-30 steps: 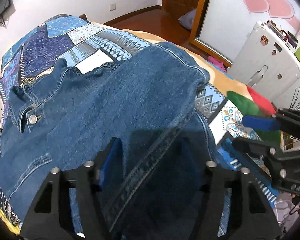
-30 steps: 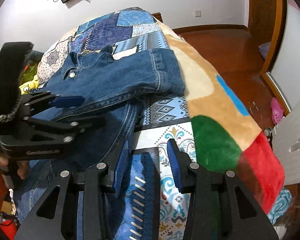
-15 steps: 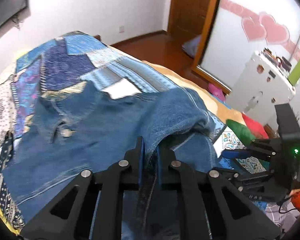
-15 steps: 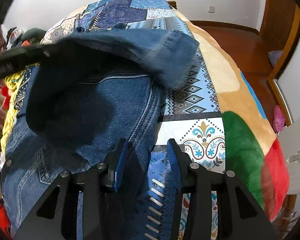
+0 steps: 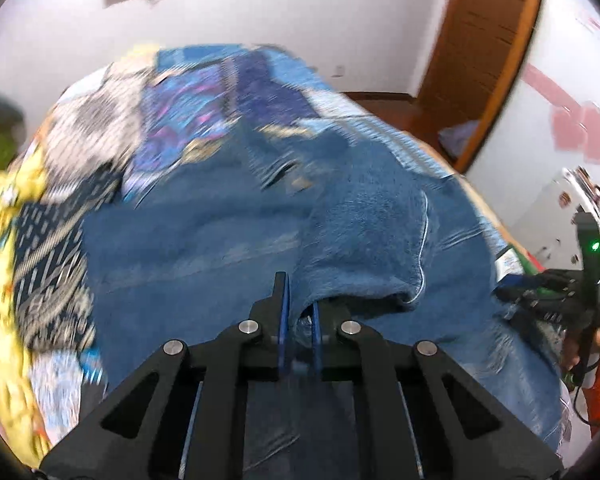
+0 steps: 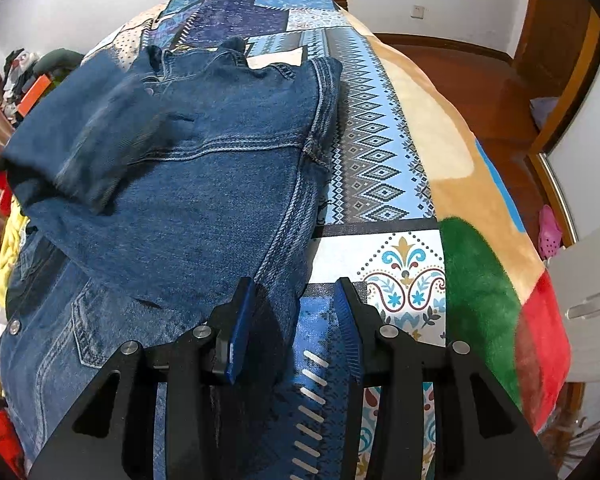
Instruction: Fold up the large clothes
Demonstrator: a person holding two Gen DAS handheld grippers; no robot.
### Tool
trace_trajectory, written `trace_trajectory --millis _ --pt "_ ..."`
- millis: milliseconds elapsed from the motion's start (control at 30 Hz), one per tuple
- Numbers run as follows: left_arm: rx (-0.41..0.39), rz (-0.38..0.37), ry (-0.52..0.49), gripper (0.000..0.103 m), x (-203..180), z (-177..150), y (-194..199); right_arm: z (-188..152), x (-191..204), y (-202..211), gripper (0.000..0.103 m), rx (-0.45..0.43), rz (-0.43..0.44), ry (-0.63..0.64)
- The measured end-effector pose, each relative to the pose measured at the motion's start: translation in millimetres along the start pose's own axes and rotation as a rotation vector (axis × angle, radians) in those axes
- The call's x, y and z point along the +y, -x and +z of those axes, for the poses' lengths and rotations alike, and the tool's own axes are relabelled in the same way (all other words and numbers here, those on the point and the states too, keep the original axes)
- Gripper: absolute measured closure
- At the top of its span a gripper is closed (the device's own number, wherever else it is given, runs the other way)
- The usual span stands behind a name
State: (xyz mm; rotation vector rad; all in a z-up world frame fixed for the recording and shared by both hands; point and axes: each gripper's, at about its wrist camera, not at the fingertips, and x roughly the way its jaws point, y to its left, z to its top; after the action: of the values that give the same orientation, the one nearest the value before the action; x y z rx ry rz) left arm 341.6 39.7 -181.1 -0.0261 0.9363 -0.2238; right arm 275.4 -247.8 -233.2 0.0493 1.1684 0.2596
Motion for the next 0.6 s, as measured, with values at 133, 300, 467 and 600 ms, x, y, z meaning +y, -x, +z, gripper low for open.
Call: trace_trajectory --millis 133,300,467,600 --pt "0.055 0.027 0.057 0.094 25 -29 -8 1 4 -2 0.066 0.005 -0.02 0.0" --pt "0.188 0.065 0.035 0.088 34 -60 -29 2 8 -3 0.066 0.008 -0.039 -0.015" --pt "0.185 0.171 -0.051 0.045 23 -60 -20 4 10 -1 0.066 0.013 -0.054 -0.025" --pt "0.101 0.119 -0.07 0.041 12 -43 2 6 21 10 0.066 -0.011 -0.099 0.016"
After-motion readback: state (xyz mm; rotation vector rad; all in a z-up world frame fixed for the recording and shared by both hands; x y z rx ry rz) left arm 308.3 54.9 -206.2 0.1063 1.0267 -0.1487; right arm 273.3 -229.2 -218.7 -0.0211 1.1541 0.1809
